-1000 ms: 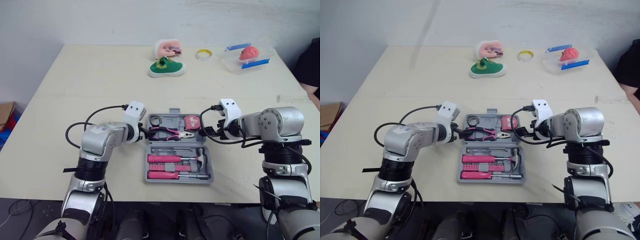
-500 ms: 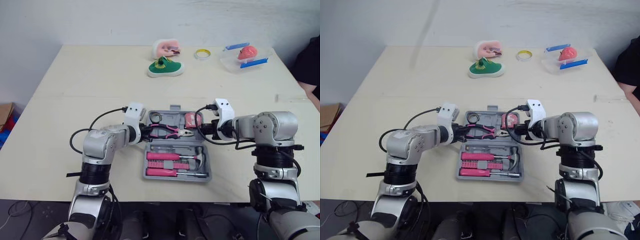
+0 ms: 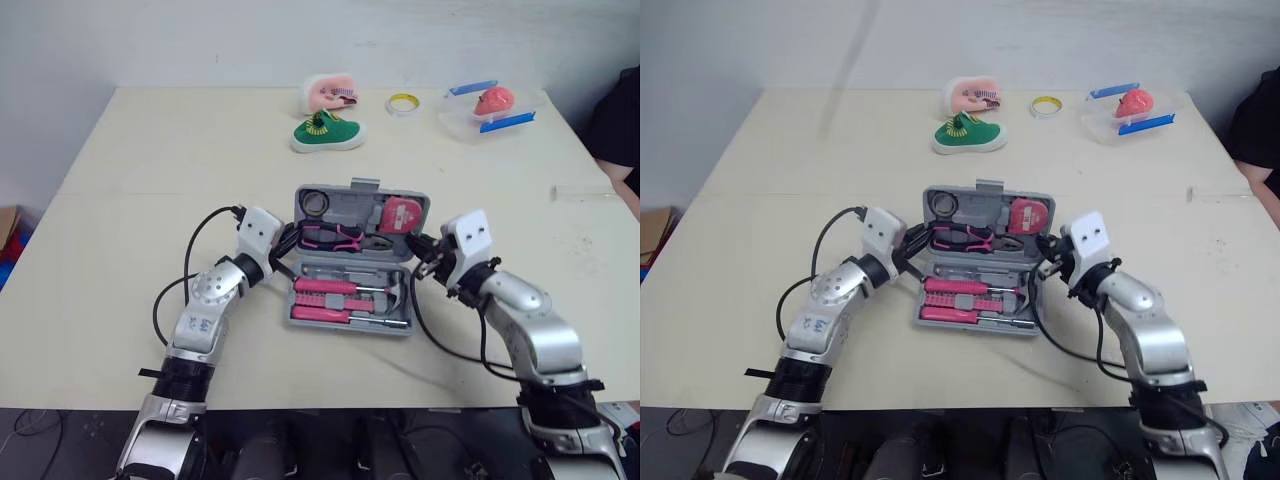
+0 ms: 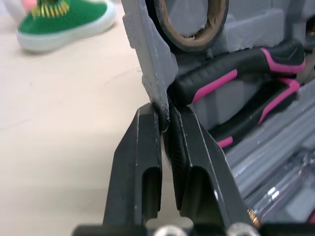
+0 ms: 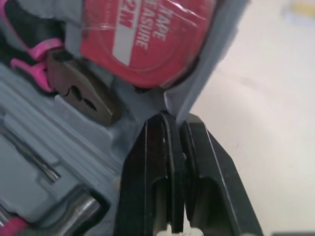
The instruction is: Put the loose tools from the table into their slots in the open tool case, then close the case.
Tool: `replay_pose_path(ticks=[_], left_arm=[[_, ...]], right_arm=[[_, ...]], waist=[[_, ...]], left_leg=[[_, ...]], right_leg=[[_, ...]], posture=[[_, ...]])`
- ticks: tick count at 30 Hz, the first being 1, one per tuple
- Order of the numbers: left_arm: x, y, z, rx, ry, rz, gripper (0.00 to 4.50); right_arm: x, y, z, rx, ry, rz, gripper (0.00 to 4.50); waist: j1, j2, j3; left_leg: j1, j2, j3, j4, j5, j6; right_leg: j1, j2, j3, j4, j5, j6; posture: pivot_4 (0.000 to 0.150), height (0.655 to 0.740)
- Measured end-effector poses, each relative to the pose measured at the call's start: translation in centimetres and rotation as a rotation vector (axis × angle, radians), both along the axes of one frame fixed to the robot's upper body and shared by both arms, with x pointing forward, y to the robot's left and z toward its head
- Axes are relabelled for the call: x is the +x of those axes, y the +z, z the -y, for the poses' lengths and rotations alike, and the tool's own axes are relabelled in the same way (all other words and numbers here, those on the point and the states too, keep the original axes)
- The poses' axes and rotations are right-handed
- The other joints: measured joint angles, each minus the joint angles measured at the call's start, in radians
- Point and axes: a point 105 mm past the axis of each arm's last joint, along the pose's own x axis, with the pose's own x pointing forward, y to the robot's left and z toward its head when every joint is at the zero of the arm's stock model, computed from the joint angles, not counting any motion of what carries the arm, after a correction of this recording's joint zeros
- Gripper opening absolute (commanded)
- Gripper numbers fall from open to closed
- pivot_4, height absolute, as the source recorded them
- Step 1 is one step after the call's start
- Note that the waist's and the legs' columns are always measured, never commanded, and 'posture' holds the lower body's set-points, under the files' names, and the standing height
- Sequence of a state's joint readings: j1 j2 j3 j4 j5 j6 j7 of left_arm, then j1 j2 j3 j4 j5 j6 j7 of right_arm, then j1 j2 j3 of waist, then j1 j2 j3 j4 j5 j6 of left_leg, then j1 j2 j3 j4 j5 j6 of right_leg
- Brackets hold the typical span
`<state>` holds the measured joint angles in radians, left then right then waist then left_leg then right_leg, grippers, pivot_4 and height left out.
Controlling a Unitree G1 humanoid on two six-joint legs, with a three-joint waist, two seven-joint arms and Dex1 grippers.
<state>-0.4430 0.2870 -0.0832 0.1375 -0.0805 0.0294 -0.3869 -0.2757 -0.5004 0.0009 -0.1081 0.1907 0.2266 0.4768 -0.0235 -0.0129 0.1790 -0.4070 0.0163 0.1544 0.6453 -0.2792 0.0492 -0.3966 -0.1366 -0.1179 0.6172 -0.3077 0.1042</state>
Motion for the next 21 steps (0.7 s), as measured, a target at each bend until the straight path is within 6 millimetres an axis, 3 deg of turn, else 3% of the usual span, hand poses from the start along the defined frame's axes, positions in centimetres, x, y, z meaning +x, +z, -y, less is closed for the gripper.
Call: replay_pose_path(ticks=[3, 6, 9, 11, 15, 16, 18, 20, 21], left_arm=[[-0.1, -0.3, -0.1, 0.021, -0.012, 0.063, 0.14], [-1.2, -1.1, -0.8, 0.09, -0.036, 0.153, 0.14], [-1.5, -1.3, -1.1, 0.101, -0.042, 0.181, 0.14], [-1.6, -1.5, -1.3, 0.111, -0.051, 0.186, 0.79], [-2.4, -2.0, -2.5, 0.16, -0.064, 0.193, 2.32], [-2.6, -2.5, -3.4, 0.178, -0.049, 0.178, 2.62], [-3.1, -3.6, -6.5, 0.219, 0.012, 0.129, 3.65], [-4.0, -4.1, -9.4, 0.266, 0.035, 0.081, 3.67], [-4.3, -4.2, -10.2, 0.277, 0.041, 0.064, 3.67]], right_arm=[[-0.2, -0.7, 0.3, -0.108, 0.006, 0.099, 0.0], [-1.9, -1.6, 0.3, -0.32, 0.054, 0.3, 0.0], [-2.5, -1.8, 0.0, -0.37, 0.068, 0.401, 0.0], [-2.7, -2.1, 0.0, -0.398, 0.07, 0.436, 0.0], [-3.3, -3.0, 1.0, -0.482, 0.091, 0.44, 1.63], [-3.5, -3.7, 1.6, -0.523, 0.093, 0.419, 1.98], [-4.3, -4.9, 3.3, -0.591, 0.076, 0.387, 3.15], [-5.4, -4.6, 4.9, -0.632, 0.054, 0.406, 4.06], [-5.7, -4.5, 5.5, -0.644, 0.044, 0.405, 4.06]], waist=[[0.0, 0.0, 0.0], [0.0, 0.0, 0.0], [-0.003, 0.0, 0.0], [-0.003, 0.0, 0.0], [-0.002, 0.0, 0.0], [-0.002, 0.0, 0.0], [-0.003, 0.001, 0.0], [-0.004, 0.001, 0.0], [-0.004, 0.001, 0.0]], left_leg=[[0.001, 0.0, -0.001, 0.001, 0.0, 0.0], [0.002, -0.001, -0.001, 0.0, -0.003, -0.005], [0.003, 0.0, -0.001, 0.001, 0.0, 0.0], [0.004, 0.0, -0.002, 0.002, 0.0, 0.0], [0.004, 0.0, -0.004, 0.001, 0.0, 0.0], [0.004, 0.0, -0.004, 0.001, 0.0, 0.0], [0.003, 0.0, -0.004, 0.001, 0.0, 0.0], [0.004, 0.0, -0.004, 0.001, -0.002, -0.002], [0.004, 0.0, -0.005, 0.001, -0.004, -0.005]], right_leg=[[0.0, -0.008, 0.001, 0.0, 0.0, 0.0], [0.001, -0.009, 0.002, 0.001, 0.0, -0.001], [0.002, -0.009, 0.002, 0.002, 0.0, -0.001], [0.002, -0.009, 0.002, 0.003, 0.0, -0.001], [0.004, -0.01, 0.004, 0.002, -0.001, -0.001], [0.004, -0.01, 0.004, 0.002, -0.001, -0.001], [0.003, -0.01, 0.004, 0.002, -0.001, -0.002], [0.003, -0.01, 0.004, 0.002, -0.001, -0.002], [0.003, -0.01, 0.004, 0.002, -0.001, -0.002]], posture=[[0.15, 0.74], [0.15, 0.74], [0.15, 0.74], [0.15, 0.74], [0.15, 0.74], [0.15, 0.74], [0.15, 0.74], [0.15, 0.74], [0.15, 0.74]])
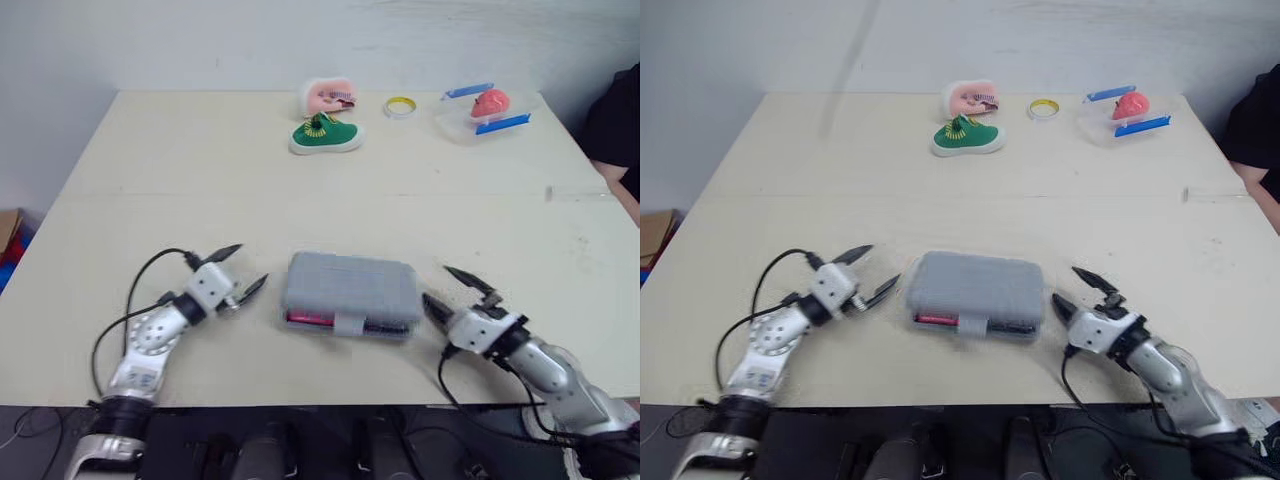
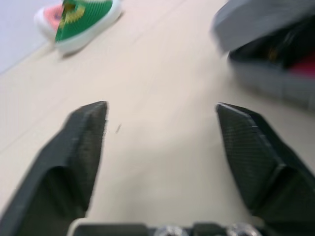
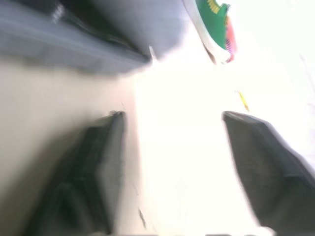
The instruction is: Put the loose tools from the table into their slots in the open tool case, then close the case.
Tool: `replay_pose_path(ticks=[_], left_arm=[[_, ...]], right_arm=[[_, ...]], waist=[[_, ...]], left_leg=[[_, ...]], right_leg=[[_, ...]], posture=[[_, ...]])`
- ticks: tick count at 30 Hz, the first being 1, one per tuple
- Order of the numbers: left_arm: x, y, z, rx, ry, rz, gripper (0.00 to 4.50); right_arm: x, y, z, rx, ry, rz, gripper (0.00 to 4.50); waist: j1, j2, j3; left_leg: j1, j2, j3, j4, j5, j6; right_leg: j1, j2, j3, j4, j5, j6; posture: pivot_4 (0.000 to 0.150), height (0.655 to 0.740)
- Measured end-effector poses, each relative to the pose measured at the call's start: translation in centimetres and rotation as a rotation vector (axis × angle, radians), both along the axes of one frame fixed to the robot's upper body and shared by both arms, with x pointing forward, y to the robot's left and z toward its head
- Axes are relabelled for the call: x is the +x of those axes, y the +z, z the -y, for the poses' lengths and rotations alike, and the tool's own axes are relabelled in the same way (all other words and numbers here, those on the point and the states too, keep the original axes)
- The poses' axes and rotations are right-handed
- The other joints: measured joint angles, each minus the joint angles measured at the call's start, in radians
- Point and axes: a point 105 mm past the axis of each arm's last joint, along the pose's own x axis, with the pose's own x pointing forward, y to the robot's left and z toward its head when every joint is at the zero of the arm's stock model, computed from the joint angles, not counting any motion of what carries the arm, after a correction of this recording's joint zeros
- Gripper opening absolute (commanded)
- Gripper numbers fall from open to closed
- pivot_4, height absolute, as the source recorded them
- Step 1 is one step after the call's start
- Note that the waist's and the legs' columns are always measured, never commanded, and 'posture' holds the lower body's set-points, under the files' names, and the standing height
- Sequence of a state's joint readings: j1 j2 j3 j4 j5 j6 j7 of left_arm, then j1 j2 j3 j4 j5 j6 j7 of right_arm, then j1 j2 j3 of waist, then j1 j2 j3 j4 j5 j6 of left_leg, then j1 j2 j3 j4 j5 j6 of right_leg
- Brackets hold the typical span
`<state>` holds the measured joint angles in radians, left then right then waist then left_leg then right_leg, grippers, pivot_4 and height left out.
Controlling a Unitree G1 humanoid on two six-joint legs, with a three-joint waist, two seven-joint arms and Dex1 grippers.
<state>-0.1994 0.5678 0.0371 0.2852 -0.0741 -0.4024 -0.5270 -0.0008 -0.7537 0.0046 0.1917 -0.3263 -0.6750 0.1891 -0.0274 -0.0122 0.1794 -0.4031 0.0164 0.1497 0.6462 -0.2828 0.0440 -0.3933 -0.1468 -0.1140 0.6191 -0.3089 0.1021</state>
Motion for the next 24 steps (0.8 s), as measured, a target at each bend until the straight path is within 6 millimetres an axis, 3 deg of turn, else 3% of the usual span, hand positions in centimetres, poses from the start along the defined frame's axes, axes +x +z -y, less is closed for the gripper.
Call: replay_pose_path(ticks=[3, 7, 13, 14, 15, 17, 20, 22, 23, 24], left_arm=[[-1.1, -0.3, -2.6, 0.031, 0.025, -0.051, 3.67], [-0.7, 0.8, -5.1, -0.043, 0.104, -0.098, 3.67], [-0.2, 2.2, -3.9, -0.098, 0.02, -0.129, 3.67], [-0.2, 2.3, -3.7, -0.105, 0.003, -0.137, 3.41], [-0.2, 2.3, -3.4, -0.114, -0.016, -0.151, 3.13], [0.1, 2.8, -1.9, -0.137, -0.083, -0.173, 2.37], [0.7, 4.0, 0.3, -0.154, -0.179, -0.171, 0.92], [1.6, 4.9, 2.2, -0.159, -0.247, -0.164, 0.03], [2.1, 5.2, 3.1, -0.151, -0.273, -0.162, 0.0], [2.7, 5.4, 3.9, -0.136, -0.29, -0.161, 0.0]], right_arm=[[-1.6, -0.5, 2.2, -0.051, -0.042, -0.028, 4.06], [-4.4, -0.7, 5.5, -0.065, -0.102, -0.098, 4.06], [-5.1, -0.2, 6.0, 0.157, -0.146, -0.24, 4.06], [-5.2, -0.2, 5.8, 0.197, -0.14, -0.267, 4.1], [-5.4, -0.1, 5.6, 0.25, -0.132, -0.304, 3.85], [-6.4, 0.0, 3.2, 0.388, -0.034, -0.44, 3.21], [-7.4, 0.4, 0.0, 0.53, 0.076, -0.598, 1.61], [-8.2, 0.0, -2.1, 0.514, 0.153, -0.721, 0.58], [-8.6, -0.3, -2.9, 0.5, 0.186, -0.759, 0.1], [-8.8, -0.5, -3.8, 0.487, 0.22, -0.792, 0.04]], waist=[[0.005, 0.0, 0.0], [0.03, 0.0, 0.0], [0.023, 0.0, 0.001], [0.023, 0.0, 0.001], [0.022, 0.0, 0.001], [0.026, 0.001, 0.001], [0.03, 0.001, 0.001], [0.039, 0.001, 0.001], [0.044, 0.001, 0.001], [0.05, 0.0, 0.001]], left_leg=[[0.0, 0.0, -0.002, 0.0, 0.0, -0.001], [0.0, 0.0, -0.003, 0.001, -0.001, 0.0], [0.0, 0.0, -0.003, -0.001, -0.001, -0.001], [0.0, 0.001, -0.003, -0.001, -0.001, -0.001], [0.0, 0.002, -0.003, -0.001, -0.001, -0.001], [0.0, 0.002, -0.003, 0.0, 0.0, 0.001], [0.0, 0.002, -0.004, 0.002, -0.001, 0.001], [0.0, 0.001, -0.004, 0.003, -0.001, 0.002], [0.0, 0.001, -0.004, 0.003, -0.001, 0.002], [-0.001, 0.001, -0.003, 0.004, -0.001, 0.002]], right_leg=[[0.001, -0.001, -0.001, -0.001, 0.0, 0.0], [0.002, -0.002, -0.001, -0.002, 0.0, 0.0], [0.001, -0.001, 0.0, -0.001, 0.0, -0.001], [0.001, 0.0, -0.001, -0.001, 0.0, -0.001], [0.001, 0.0, -0.001, -0.001, -0.001, -0.001], [0.002, 0.001, -0.002, 0.0, -0.001, -0.002], [0.002, 0.0, -0.002, 0.001, 0.0, -0.001], [0.002, -0.001, -0.002, 0.001, 0.0, -0.001], [0.002, -0.001, -0.002, 0.0, 0.0, -0.001], [0.002, -0.001, -0.002, 0.0, 0.0, -0.001]], posture=[[0.15, 0.74], [0.15, 0.74], [0.15, 0.74], [0.15, 0.74], [0.15, 0.74], [0.15, 0.74], [0.15, 0.74], [0.15, 0.74], [0.15, 0.74], [0.15, 0.74]])
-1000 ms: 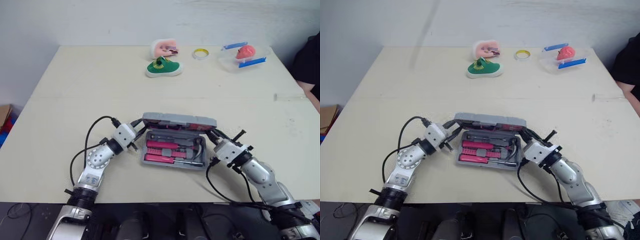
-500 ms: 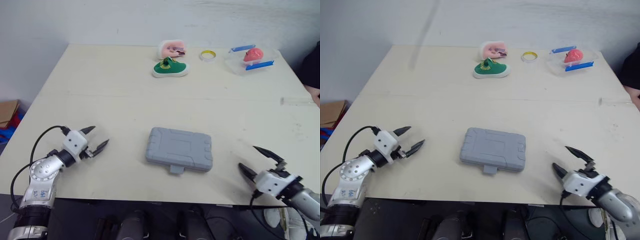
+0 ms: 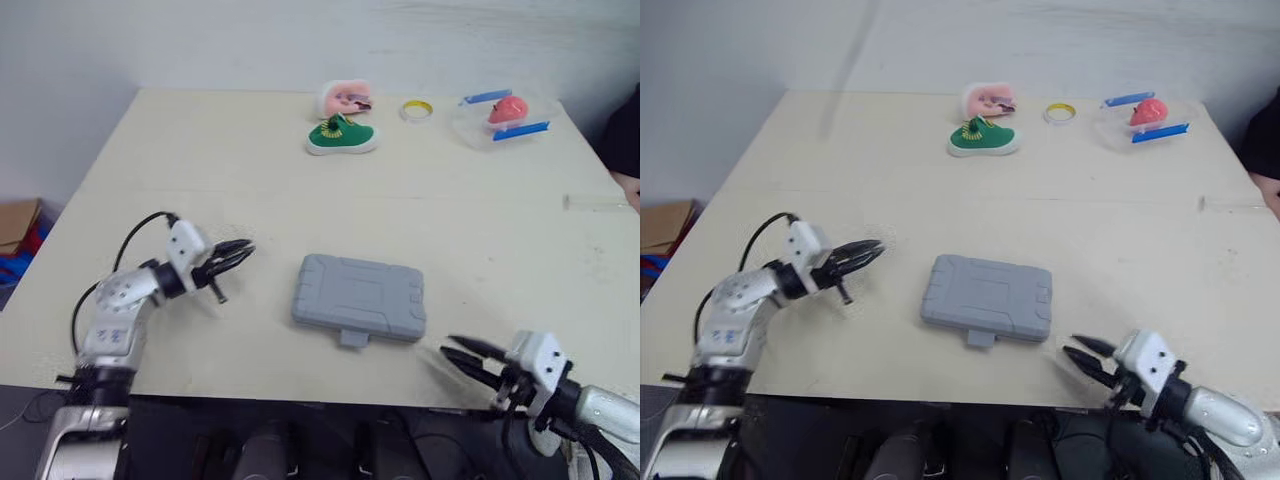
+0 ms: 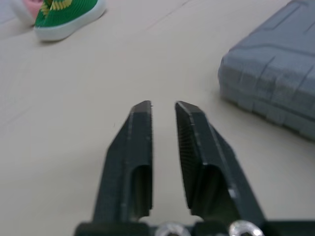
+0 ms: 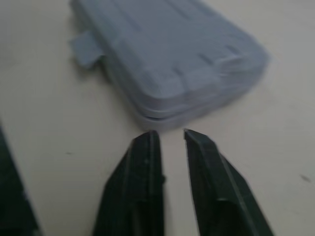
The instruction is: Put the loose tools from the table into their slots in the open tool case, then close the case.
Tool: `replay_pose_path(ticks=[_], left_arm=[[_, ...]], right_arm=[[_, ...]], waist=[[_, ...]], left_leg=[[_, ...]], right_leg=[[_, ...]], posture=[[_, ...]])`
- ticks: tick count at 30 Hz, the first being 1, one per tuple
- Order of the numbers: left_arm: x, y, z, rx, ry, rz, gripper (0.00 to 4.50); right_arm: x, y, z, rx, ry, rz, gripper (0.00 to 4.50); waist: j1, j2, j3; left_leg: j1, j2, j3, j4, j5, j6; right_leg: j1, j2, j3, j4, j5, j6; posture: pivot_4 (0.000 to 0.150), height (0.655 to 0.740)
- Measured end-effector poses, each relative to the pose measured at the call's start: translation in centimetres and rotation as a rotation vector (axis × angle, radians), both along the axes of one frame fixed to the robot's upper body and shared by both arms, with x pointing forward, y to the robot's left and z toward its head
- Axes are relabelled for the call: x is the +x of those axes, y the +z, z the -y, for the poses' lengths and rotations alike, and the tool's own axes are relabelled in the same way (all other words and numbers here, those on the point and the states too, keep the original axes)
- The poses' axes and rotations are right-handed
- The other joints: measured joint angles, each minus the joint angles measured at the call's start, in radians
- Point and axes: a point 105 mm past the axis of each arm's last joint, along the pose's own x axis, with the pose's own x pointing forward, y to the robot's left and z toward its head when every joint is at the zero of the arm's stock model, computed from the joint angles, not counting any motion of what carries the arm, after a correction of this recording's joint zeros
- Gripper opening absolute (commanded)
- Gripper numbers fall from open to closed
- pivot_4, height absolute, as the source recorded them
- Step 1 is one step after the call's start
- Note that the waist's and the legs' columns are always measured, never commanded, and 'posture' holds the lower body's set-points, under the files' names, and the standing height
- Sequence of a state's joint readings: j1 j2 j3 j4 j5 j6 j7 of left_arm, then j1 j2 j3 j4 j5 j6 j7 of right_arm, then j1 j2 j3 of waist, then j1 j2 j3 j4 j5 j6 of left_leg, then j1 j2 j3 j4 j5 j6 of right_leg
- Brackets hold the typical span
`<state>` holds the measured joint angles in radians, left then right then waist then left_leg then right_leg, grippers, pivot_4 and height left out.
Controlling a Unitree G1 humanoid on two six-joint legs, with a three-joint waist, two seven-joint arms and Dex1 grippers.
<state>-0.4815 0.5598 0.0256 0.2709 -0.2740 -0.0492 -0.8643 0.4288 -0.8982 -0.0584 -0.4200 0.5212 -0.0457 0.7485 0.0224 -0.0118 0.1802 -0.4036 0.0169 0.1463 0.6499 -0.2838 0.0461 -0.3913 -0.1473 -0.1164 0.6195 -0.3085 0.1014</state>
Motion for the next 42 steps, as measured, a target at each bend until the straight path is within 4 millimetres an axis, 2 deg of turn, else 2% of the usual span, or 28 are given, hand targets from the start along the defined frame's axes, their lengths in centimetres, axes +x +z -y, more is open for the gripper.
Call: replay_pose_path(ticks=[2, 6, 11, 14, 15, 18, 24, 31, 35, 39, 42], left_arm=[[1.5, 0.0, 1.3, 0.028, -0.018, -0.013, 0.0], [3.6, -0.8, 3.4, 0.094, -0.074, -0.032, 0.0], [5.0, -1.1, 5.4, 0.114, -0.141, -0.078, 0.0], [5.4, -1.4, 7.3, 0.142, -0.192, -0.094, 0.0], [5.2, -1.8, 8.0, 0.145, -0.218, -0.111, 0.0], [4.9, -3.0, 8.4, 0.158, -0.243, -0.148, 0.0], [4.6, -3.7, 8.2, 0.175, -0.261, -0.156, 0.0], [2.8, -5.3, 7.6, 0.188, -0.343, -0.209, 0.0], [0.8, -5.6, 5.5, 0.207, -0.361, -0.187, 0.0], [-1.2, -6.1, 5.0, 0.243, -0.38, -0.184, 0.0], [-2.4, -6.0, 5.6, 0.213, -0.373, -0.201, 0.0]], right_arm=[[-0.1, -0.4, -1.2, -0.004, 0.052, -0.034, 0.04], [0.1, -1.4, -1.8, -0.065, 0.089, -0.071, 0.04], [0.7, -2.4, -2.0, -0.109, 0.09, -0.082, 0.04], [1.4, -2.4, -2.4, -0.134, 0.102, -0.059, 0.04], [1.6, -2.4, -2.5, -0.142, 0.106, -0.051, 0.04], [1.7, -2.4, -2.7, -0.16, 0.124, -0.039, 0.04], [2.0, -2.5, -2.7, -0.165, 0.127, -0.036, 0.04], [3.1, -2.2, -2.5, -0.188, 0.154, -0.026, 0.04], [5.3, -1.6, -2.0, -0.262, 0.199, 0.028, 0.04], [7.9, -0.9, -1.3, -0.295, 0.19, 0.058, 0.04], [10.2, -0.3, -0.7, -0.319, 0.162, 0.088, 0.04]], waist=[[0.004, 0.0, 0.0], [0.005, -0.001, 0.001], [0.001, -0.007, 0.004], [0.001, -0.011, 0.005], [0.0, -0.011, 0.005], [-0.007, -0.012, 0.005], [-0.008, -0.013, 0.005], [-0.011, -0.014, 0.005], [-0.026, -0.013, 0.005], [-0.027, -0.014, 0.004], [-0.023, -0.013, 0.005]], left_leg=[[-0.001, -0.001, 0.0, 0.0, 0.0, 0.0], [-0.002, -0.001, 0.001, 0.0, 0.002, 0.006], [-0.003, -0.001, 0.002, 0.001, 0.003, 0.007], [-0.003, -0.001, 0.001, 0.003, 0.003, 0.008], [-0.003, -0.001, 0.001, 0.003, 0.003, 0.008], [-0.003, 0.0, 0.001, 0.003, 0.003, 0.008], [-0.003, 0.0, 0.0, 0.004, 0.003, 0.008], [-0.002, 0.0, 0.0, 0.005, 0.003, 0.008], [-0.001, 0.0, -0.001, 0.006, 0.003, 0.008], [-0.001, 0.0, -0.002, 0.008, 0.002, 0.008], [-0.001, -0.001, -0.003, 0.009, -0.001, 0.003]], right_leg=[[-0.001, 0.0, 0.0, 0.0, 0.0, 0.0], [-0.001, 0.001, -0.005, -0.001, 0.0, 0.0], [-0.002, 0.001, -0.011, -0.001, 0.0, 0.001], [-0.001, 0.001, -0.012, 0.0, 0.001, 0.001], [-0.001, 0.001, -0.011, 0.0, 0.001, 0.001], [-0.001, 0.001, -0.011, 0.0, 0.001, 0.001], [0.0, 0.001, -0.012, 0.001, 0.001, 0.001], [0.0, 0.0, -0.011, 0.001, 0.001, 0.001], [0.001, -0.001, -0.01, 0.002, 0.001, 0.001], [0.003, -0.002, -0.004, 0.002, 0.001, 0.001], [0.004, -0.002, -0.004, 0.002, 0.002, 0.001]], posture=[[0.15, 0.74], [0.15, 0.74], [0.15, 0.74], [0.15, 0.74], [0.15, 0.74], [0.15, 0.74], [0.15, 0.74], [0.15, 0.74], [0.15, 0.74], [0.15, 0.74], [0.15, 0.74]])
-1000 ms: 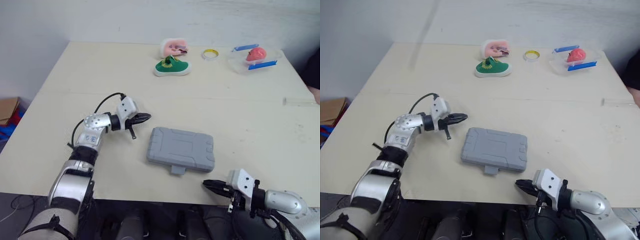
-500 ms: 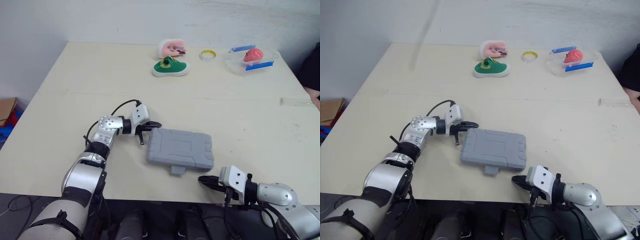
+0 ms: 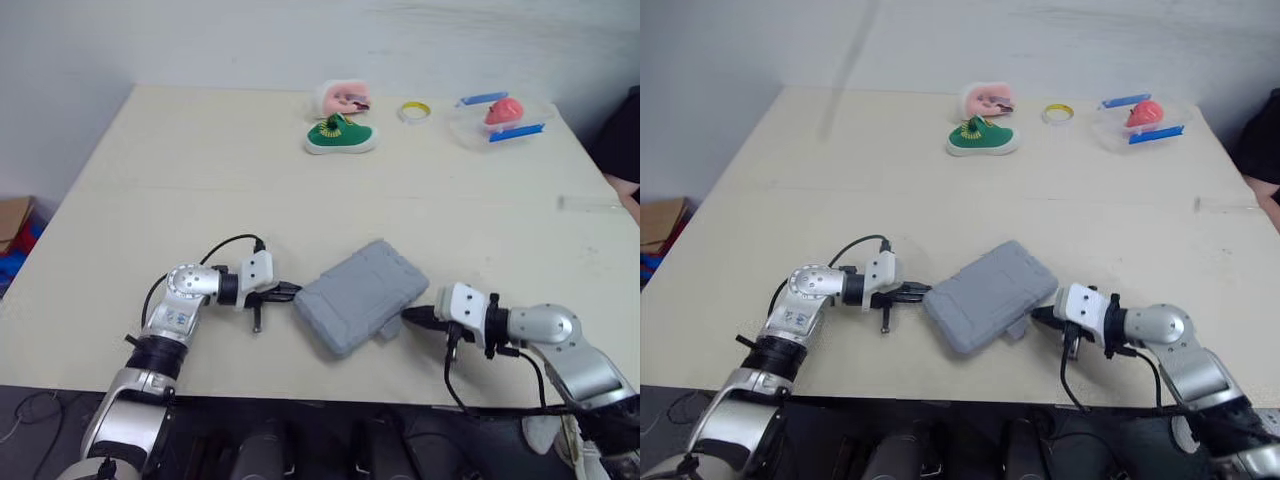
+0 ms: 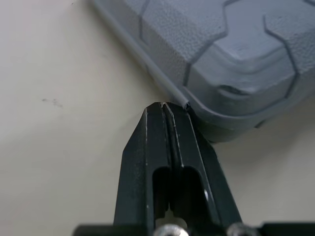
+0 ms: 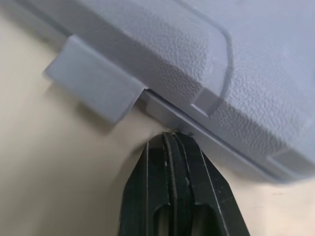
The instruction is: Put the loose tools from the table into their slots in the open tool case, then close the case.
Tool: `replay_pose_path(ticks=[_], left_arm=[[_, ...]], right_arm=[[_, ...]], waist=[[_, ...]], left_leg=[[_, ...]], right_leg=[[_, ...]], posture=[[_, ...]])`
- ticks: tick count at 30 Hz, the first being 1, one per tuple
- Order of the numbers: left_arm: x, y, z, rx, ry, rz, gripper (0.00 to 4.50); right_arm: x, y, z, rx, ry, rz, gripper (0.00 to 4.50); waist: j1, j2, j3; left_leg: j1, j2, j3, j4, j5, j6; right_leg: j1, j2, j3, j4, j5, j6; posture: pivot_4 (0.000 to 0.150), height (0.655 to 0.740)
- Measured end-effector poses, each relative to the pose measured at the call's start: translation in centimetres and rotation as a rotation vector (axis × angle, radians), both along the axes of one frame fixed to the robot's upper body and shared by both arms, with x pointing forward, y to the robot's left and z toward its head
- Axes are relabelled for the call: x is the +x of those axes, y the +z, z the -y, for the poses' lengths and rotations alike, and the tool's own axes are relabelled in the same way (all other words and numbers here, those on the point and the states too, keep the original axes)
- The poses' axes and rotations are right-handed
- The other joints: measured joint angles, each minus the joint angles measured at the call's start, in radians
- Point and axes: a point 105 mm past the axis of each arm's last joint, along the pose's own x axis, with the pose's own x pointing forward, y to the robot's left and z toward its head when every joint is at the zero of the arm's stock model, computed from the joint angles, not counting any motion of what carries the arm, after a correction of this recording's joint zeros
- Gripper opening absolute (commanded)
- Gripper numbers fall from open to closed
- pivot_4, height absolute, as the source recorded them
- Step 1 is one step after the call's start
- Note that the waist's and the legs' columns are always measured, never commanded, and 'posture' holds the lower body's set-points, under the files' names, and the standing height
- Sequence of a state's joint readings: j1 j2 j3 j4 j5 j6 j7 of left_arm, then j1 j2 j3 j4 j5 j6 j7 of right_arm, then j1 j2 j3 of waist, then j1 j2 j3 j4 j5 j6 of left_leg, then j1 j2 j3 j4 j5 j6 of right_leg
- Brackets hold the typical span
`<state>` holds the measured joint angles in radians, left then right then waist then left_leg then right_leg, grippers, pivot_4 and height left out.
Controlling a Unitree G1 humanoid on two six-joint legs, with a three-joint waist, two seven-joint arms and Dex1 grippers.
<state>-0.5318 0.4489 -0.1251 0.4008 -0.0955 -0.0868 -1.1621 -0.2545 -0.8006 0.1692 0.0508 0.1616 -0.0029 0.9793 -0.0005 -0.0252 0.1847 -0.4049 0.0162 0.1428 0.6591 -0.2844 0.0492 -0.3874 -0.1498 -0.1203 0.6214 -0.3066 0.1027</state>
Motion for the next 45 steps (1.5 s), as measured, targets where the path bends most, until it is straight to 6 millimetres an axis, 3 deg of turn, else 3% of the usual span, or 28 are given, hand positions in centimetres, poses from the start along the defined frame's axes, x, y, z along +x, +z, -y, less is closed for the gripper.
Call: replay_pose_path(ticks=[6, 15, 19, 22, 25, 27, 30, 35, 41, 45], left_arm=[[-1.9, -0.3, 0.7, -0.031, 0.053, -0.034, 0.0], [-2.4, -0.4, 0.7, -0.076, 0.131, -0.051, 0.0], [-1.7, 2.6, 0.4, -0.197, 0.153, 0.013, 0.0], [-1.5, 5.8, 0.7, -0.246, 0.093, 0.066, 0.0], [-1.8, 8.2, 2.6, -0.267, -0.026, 0.085, 0.0], [-2.4, 8.8, 4.8, -0.256, -0.118, 0.089, 0.0], [-3.0, 8.3, 8.7, -0.212, -0.237, 0.077, 0.0], [-2.0, 5.8, 12.1, -0.087, -0.26, 0.091, 0.0], [0.1, 4.3, 13.9, 0.04, -0.199, 0.159, 0.0], [0.8, 3.9, 14.5, 0.104, -0.167, 0.143, 0.0]], right_arm=[[2.6, 0.5, -0.2, 0.007, -0.007, 0.04, 0.04], [2.7, 0.3, 0.3, 0.018, -0.022, 0.073, 0.04], [1.8, 0.3, 1.1, 0.034, -0.074, 0.116, 0.04], [0.5, 0.3, 3.2, 0.023, -0.142, 0.12, 0.04], [-1.9, 0.1, 4.9, 0.029, -0.218, 0.124, 0.04], [-3.3, 0.0, 4.9, 0.036, -0.227, 0.126, 0.04], [-4.3, 1.4, 3.9, 0.109, -0.255, 0.163, 0.04], [-4.7, 2.6, 2.6, 0.165, -0.274, 0.199, 0.04], [-4.5, 2.1, 2.2, 0.163, -0.298, 0.196, 0.04], [-4.3, 1.7, 0.5, 0.179, -0.261, 0.186, 0.04]], waist=[[-0.004, 0.0, 0.0], [-0.002, 0.001, 0.0], [0.012, 0.003, 0.001], [0.027, 0.004, 0.002], [0.032, 0.005, 0.002], [0.028, 0.005, 0.002], [0.018, 0.005, 0.002], [0.024, 0.006, 0.002], [0.026, 0.005, 0.002], [0.025, 0.006, 0.002]], left_leg=[[0.0, 0.0, 0.0, 0.0, 0.0, -0.001], [0.002, 0.001, 0.0, 0.0, -0.001, -0.002], [0.0, 0.0, -0.001, 0.0, -0.001, -0.002], [0.0, -0.001, -0.001, -0.001, -0.001, -0.002], [-0.001, -0.001, -0.001, -0.003, -0.001, -0.002], [-0.001, -0.001, 0.0, -0.003, -0.001, -0.002], [0.001, 0.0, 0.002, -0.003, 0.002, 0.003], [0.0, 0.001, 0.002, -0.003, 0.001, -0.002], [-0.003, 0.0, 0.003, -0.003, 0.003, 0.006], [-0.001, 0.0, 0.003, -0.003, 0.002, 0.006]], right_leg=[[0.001, 0.001, 0.0, 0.0, 0.0, 0.0], [0.003, 0.0, 0.0, -0.001, 0.0, 0.0], [0.002, -0.001, -0.001, -0.002, 0.0, 0.0], [0.002, 0.0, -0.001, -0.002, 0.0, 0.0], [0.003, 0.001, -0.003, -0.006, 0.0, 0.0], [0.003, 0.002, -0.002, -0.007, 0.0, 0.001], [0.003, 0.004, -0.002, -0.005, 0.001, 0.001], [-0.001, 0.004, 0.001, -0.003, 0.0, 0.0], [-0.003, 0.003, 0.002, -0.003, 0.0, 0.0], [-0.002, 0.003, 0.001, -0.003, 0.0, 0.0]], posture=[[0.15, 0.74], [0.15, 0.74], [0.15, 0.74], [0.15, 0.74], [0.15, 0.74], [0.15, 0.74], [0.15, 0.74], [0.15, 0.74], [0.15, 0.74], [0.15, 0.74]])
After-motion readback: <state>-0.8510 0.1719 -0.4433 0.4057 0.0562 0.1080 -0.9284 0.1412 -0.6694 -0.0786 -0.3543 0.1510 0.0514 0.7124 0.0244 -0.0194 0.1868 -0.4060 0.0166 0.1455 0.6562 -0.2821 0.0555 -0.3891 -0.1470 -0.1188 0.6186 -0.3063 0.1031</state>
